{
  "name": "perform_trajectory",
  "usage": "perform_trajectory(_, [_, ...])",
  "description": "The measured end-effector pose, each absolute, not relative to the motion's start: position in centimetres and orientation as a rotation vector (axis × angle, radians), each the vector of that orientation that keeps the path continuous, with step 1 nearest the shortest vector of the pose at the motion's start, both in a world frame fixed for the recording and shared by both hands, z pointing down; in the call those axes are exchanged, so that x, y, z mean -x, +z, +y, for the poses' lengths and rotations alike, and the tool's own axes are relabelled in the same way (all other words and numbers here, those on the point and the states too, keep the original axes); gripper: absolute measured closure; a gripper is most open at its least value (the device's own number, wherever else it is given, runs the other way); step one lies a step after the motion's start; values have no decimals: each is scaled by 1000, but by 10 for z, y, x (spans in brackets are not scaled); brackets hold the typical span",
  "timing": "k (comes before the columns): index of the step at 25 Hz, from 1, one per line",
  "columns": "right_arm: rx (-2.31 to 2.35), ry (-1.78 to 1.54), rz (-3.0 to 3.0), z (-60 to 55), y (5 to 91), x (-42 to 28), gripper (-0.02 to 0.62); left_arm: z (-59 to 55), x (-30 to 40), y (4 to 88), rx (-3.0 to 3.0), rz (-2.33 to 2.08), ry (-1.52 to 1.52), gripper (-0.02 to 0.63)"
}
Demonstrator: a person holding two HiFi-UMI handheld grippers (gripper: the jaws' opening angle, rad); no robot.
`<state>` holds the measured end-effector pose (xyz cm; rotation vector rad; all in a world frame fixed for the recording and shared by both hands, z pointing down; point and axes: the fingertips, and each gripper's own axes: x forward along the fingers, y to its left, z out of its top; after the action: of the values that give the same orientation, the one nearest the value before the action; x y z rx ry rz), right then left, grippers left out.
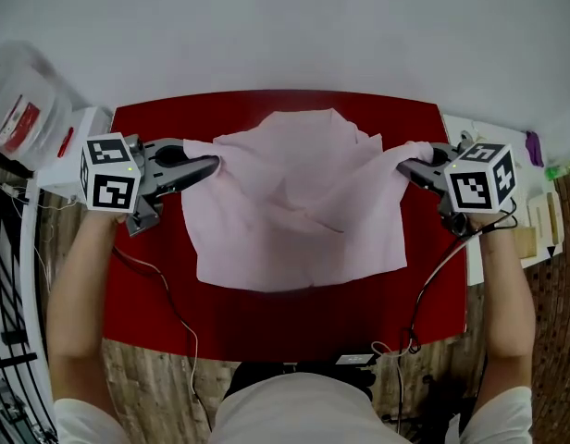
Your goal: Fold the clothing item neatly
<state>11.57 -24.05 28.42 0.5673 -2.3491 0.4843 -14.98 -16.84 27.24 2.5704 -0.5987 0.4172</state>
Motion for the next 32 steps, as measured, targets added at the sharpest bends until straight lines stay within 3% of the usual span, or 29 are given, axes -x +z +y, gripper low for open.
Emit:
perform_trajectory(22, [-827,837,-2069,-382,493,-126,569,-282,207,479,-2092,-805,444,592])
perform_trajectory(23, [-829,845,-2059,-385,501,-126,569,-285,209,484,-2092,-819,448,586])
perform_trajectory(25, [-838,840,-2039,-391,514,-125,568,-291,212,491,-2086,-842,449,488])
perform_trajectory(26, [-847,828,-2033,-394,519,-123,554,-293,215,494,-2080,-852,452,465])
perform_trajectory(28, [-862,807,-2027,-399,526,-119,463,-294,221,500,-2065,-872,462,444])
perform_trajectory(32, [-878,824,-2017,-404,531,-113,399,-287,230,510,-2036,-892,467,440])
